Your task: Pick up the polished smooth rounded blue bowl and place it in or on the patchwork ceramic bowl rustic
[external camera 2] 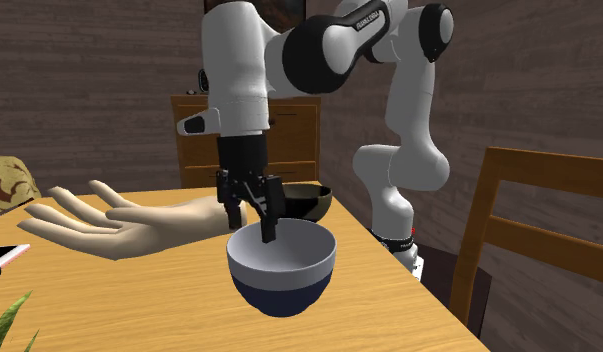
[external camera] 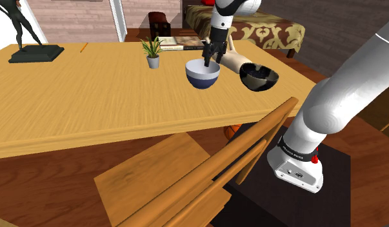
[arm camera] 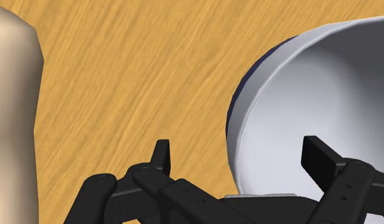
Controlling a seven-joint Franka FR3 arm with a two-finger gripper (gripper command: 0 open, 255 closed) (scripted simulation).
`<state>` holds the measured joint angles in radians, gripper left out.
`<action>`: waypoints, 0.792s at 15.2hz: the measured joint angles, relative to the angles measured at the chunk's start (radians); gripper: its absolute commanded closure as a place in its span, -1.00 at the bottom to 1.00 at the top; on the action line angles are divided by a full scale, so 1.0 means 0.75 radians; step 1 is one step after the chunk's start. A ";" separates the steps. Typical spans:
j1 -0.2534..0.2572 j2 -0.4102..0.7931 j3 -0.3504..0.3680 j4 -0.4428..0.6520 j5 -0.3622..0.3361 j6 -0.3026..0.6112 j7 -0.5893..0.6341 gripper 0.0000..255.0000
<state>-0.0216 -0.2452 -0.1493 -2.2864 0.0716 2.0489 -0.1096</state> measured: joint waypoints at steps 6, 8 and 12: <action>0.002 0.020 0.001 -0.027 0.005 0.047 -0.003 -1.00; 0.002 0.020 0.001 -0.028 0.005 0.047 -0.003 -1.00; 0.002 0.020 0.001 -0.028 0.005 0.047 -0.003 1.00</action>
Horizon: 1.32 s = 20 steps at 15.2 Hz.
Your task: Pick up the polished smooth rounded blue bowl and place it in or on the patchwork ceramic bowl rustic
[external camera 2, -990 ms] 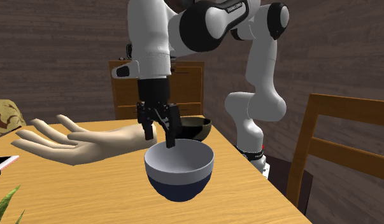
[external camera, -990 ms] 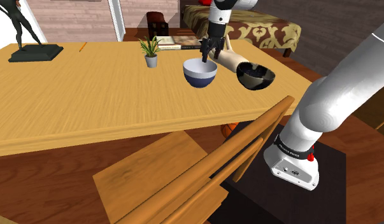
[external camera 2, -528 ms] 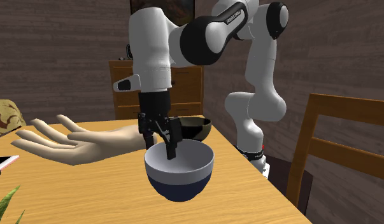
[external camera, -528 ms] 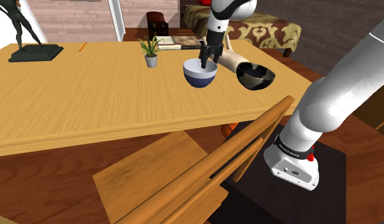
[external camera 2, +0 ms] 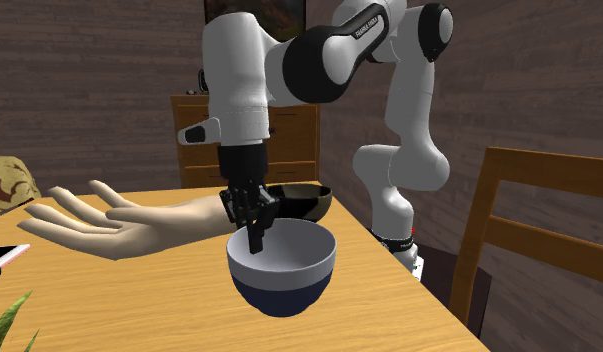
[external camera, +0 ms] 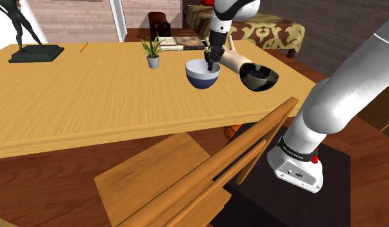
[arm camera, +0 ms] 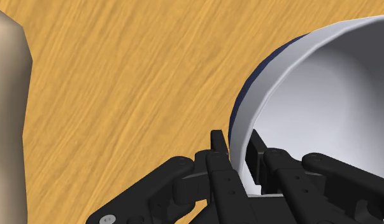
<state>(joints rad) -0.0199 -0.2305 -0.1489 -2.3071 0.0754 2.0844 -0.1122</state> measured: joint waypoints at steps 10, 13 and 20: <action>-0.001 -0.014 0.000 0.024 -0.004 -0.038 0.003 1.00; -0.001 -0.027 0.003 0.066 -0.007 -0.092 0.012 1.00; -0.001 -0.052 0.006 0.167 -0.014 -0.218 0.026 1.00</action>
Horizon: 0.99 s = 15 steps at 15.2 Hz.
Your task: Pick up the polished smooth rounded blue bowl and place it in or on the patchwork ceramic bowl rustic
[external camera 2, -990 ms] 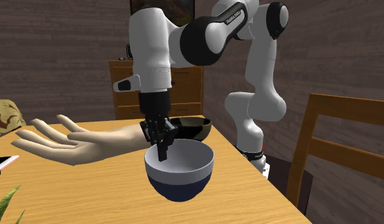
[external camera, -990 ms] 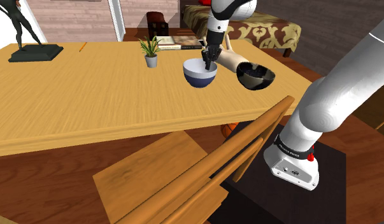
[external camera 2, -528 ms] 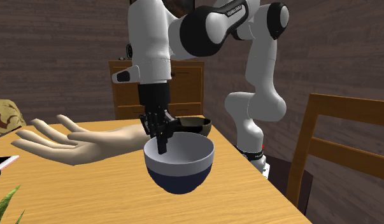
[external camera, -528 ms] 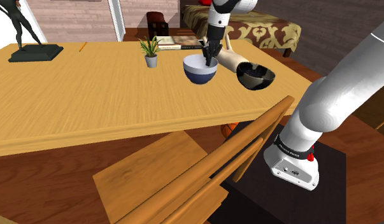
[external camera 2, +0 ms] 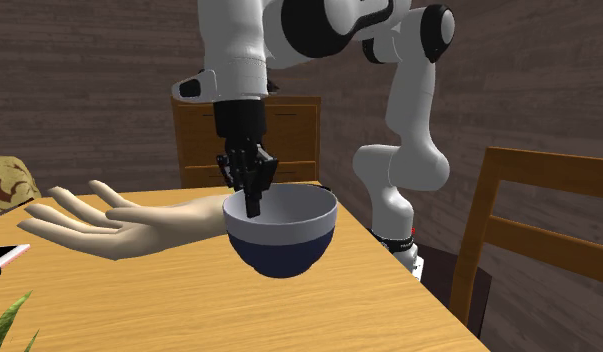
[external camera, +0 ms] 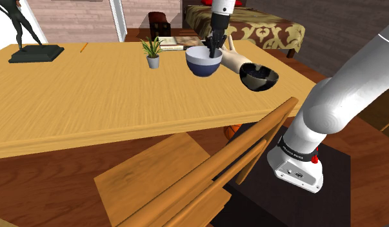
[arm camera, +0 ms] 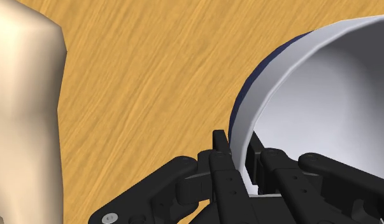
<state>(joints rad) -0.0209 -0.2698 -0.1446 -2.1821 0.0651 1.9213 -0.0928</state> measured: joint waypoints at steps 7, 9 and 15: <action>0.000 -0.017 0.002 0.110 -0.005 -0.127 0.011 1.00; 0.000 -0.016 0.003 0.149 -0.005 -0.164 0.015 1.00; 0.002 -0.013 0.004 0.257 -0.005 -0.270 0.024 1.00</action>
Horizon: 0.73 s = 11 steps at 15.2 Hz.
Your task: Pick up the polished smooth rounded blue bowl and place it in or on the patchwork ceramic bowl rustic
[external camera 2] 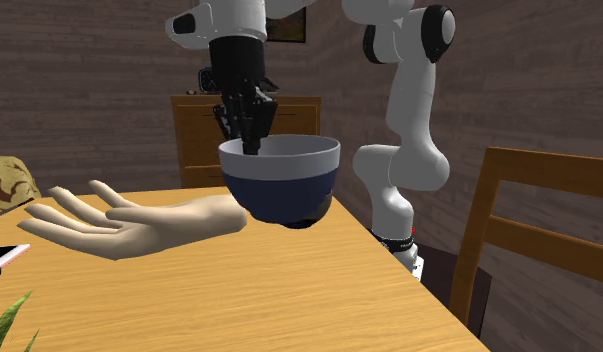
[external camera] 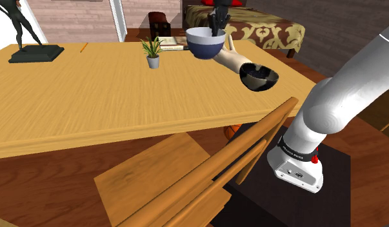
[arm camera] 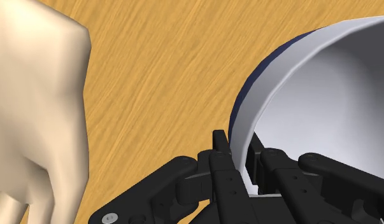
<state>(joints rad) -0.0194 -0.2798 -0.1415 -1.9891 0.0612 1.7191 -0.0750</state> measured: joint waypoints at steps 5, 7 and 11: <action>0.001 0.008 0.000 0.093 0.000 -0.084 0.006 1.00; -0.011 -0.040 -0.014 0.060 -0.010 -0.100 -0.015 1.00; -0.050 -0.158 -0.065 -0.022 -0.047 -0.141 -0.091 1.00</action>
<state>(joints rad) -0.0570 -0.3985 -0.1905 -2.0056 0.0260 1.6133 -0.1436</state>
